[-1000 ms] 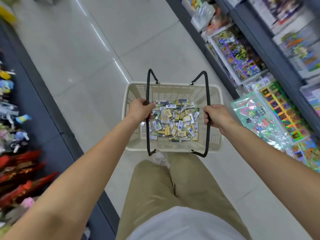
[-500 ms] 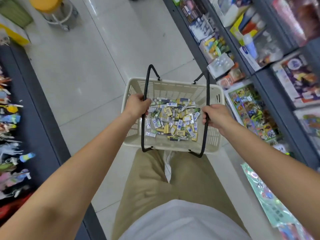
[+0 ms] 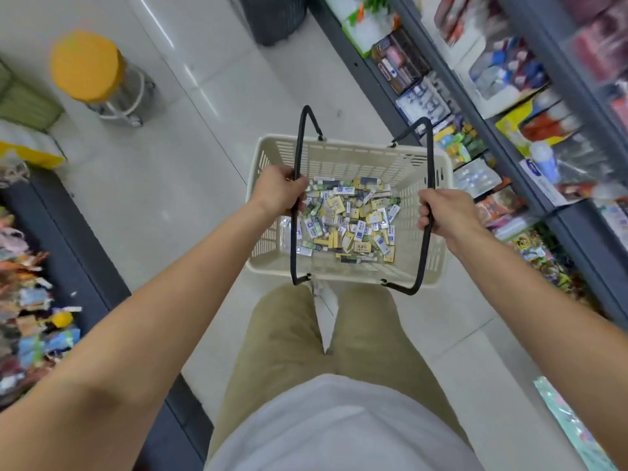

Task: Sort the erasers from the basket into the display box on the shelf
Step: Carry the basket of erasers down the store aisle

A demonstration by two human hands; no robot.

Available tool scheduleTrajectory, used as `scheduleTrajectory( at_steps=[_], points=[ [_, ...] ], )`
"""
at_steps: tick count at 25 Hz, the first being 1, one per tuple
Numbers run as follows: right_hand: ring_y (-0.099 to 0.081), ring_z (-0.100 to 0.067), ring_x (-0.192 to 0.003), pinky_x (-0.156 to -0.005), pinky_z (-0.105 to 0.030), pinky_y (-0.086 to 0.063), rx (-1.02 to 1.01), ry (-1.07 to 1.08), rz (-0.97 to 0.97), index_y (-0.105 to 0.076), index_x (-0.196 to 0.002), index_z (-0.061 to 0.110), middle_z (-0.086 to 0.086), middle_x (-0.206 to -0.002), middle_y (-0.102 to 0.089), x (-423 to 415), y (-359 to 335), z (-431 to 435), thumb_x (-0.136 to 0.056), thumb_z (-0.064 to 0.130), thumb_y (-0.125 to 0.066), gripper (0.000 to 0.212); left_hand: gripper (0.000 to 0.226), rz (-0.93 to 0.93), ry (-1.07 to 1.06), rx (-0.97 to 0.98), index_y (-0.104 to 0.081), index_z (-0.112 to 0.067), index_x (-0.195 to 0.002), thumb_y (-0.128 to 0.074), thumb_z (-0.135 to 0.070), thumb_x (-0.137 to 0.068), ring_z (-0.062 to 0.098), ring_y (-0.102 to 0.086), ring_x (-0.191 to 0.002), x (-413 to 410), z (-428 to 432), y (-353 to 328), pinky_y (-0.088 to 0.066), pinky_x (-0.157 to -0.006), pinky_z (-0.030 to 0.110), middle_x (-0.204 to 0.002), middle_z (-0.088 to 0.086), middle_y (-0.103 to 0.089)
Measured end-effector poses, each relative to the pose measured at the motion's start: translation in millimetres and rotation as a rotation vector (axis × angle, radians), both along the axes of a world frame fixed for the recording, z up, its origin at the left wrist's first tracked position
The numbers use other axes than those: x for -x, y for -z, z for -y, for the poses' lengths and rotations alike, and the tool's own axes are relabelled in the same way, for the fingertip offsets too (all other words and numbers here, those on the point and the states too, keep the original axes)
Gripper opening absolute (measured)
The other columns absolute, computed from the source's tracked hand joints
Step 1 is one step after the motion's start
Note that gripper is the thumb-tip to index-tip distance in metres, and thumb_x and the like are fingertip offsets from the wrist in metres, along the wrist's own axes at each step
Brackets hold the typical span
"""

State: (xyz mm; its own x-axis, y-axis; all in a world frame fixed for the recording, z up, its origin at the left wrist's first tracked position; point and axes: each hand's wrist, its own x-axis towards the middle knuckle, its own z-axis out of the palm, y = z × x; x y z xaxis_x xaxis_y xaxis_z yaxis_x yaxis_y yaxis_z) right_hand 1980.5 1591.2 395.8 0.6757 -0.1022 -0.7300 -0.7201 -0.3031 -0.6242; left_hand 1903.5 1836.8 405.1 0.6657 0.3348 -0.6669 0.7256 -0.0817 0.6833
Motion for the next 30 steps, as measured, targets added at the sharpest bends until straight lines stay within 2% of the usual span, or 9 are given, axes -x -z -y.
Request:
scheduleTrajectory(
  at_steps=[5, 9, 13, 16, 20, 24, 30],
  points=[
    [-0.038, -0.011, -0.036, -0.042, -0.02, -0.042, -0.034, 0.087, -0.003, -0.052, -0.062, 0.012, -0.002, -0.052, -0.046, -51.2, -5.6, -83.0, -0.085, 0.009, -0.057, 0.024, 0.011, 0.054, 0.094, -0.021, -0.056, -0.01, -0.081, -0.054, -0.008, -0.091, 0.007, -0.053, -0.038, -81.4, -88.4, -11.6, -0.049, -0.043, 0.021, -0.063, 0.003, -0.055],
    [-0.041, -0.014, -0.039, -0.046, -0.025, -0.045, -0.03, 0.119, 0.003, -0.051, -0.06, 0.012, -0.003, -0.053, -0.047, -105.3, 4.4, -145.7, -0.084, 0.009, -0.055, 0.025, 0.015, 0.077, 0.156, -0.08, -0.056, -0.012, -0.076, -0.055, -0.009, -0.091, 0.005, -0.053, -0.036, -156.7, -152.6, -4.9, -0.049, -0.045, 0.023, -0.062, 0.003, -0.056],
    [-0.044, -0.013, -0.036, -0.051, -0.029, -0.046, -0.013, 0.154, -0.032, -0.052, -0.059, 0.013, -0.001, -0.047, -0.05, -158.5, 9.1, -200.4, -0.085, 0.01, -0.055, 0.026, 0.008, 0.028, 0.216, -0.136, -0.059, -0.008, -0.087, -0.054, -0.011, -0.092, 0.003, -0.051, -0.034, -226.2, -206.6, 2.0, -0.047, -0.042, 0.02, -0.062, 0.002, -0.056],
    [-0.044, -0.012, -0.036, -0.047, -0.026, -0.046, -0.038, 0.21, -0.051, -0.052, -0.062, 0.013, 0.001, -0.045, -0.05, -194.3, 1.3, -236.1, -0.086, 0.011, -0.055, 0.024, 0.007, 0.034, 0.245, -0.133, -0.059, -0.007, -0.09, -0.054, -0.01, -0.092, 0.004, -0.05, -0.033, -273.4, -245.3, -4.1, -0.046, -0.04, 0.019, -0.061, 0.003, -0.056],
    [-0.042, -0.014, -0.037, -0.045, -0.024, -0.044, -0.083, 0.318, -0.029, -0.054, -0.063, 0.011, -0.005, -0.053, -0.048, -235.4, -13.3, -279.4, -0.085, 0.012, -0.058, 0.022, 0.012, 0.075, 0.326, -0.128, -0.059, -0.007, -0.082, -0.053, -0.01, -0.092, 0.006, -0.051, -0.032, -330.4, -293.6, -17.6, -0.043, -0.036, 0.019, -0.059, 0.005, -0.057],
    [-0.042, -0.016, -0.038, -0.041, -0.023, -0.044, -0.058, 0.399, 0.014, -0.055, -0.062, 0.01, -0.005, -0.053, -0.048, -275.3, -25.0, -336.5, -0.084, 0.011, -0.058, 0.023, 0.02, 0.11, 0.429, -0.101, -0.058, -0.009, -0.073, -0.053, -0.011, -0.092, 0.008, -0.053, -0.034, -393.1, -352.1, -26.2, -0.048, -0.045, 0.027, -0.057, 0.005, -0.057],
    [-0.038, -0.014, -0.036, -0.042, -0.023, -0.04, -0.033, 0.616, 0.065, -0.053, -0.063, 0.011, -0.001, -0.047, -0.045, -325.4, -35.8, -422.1, -0.084, 0.012, -0.059, 0.022, 0.021, 0.136, 0.536, 0.012, -0.058, -0.009, -0.073, -0.055, -0.013, -0.093, 0.012, -0.051, -0.035, -484.7, -428.7, -32.9, -0.048, -0.049, 0.03, -0.055, 0.004, -0.054]
  ],
)
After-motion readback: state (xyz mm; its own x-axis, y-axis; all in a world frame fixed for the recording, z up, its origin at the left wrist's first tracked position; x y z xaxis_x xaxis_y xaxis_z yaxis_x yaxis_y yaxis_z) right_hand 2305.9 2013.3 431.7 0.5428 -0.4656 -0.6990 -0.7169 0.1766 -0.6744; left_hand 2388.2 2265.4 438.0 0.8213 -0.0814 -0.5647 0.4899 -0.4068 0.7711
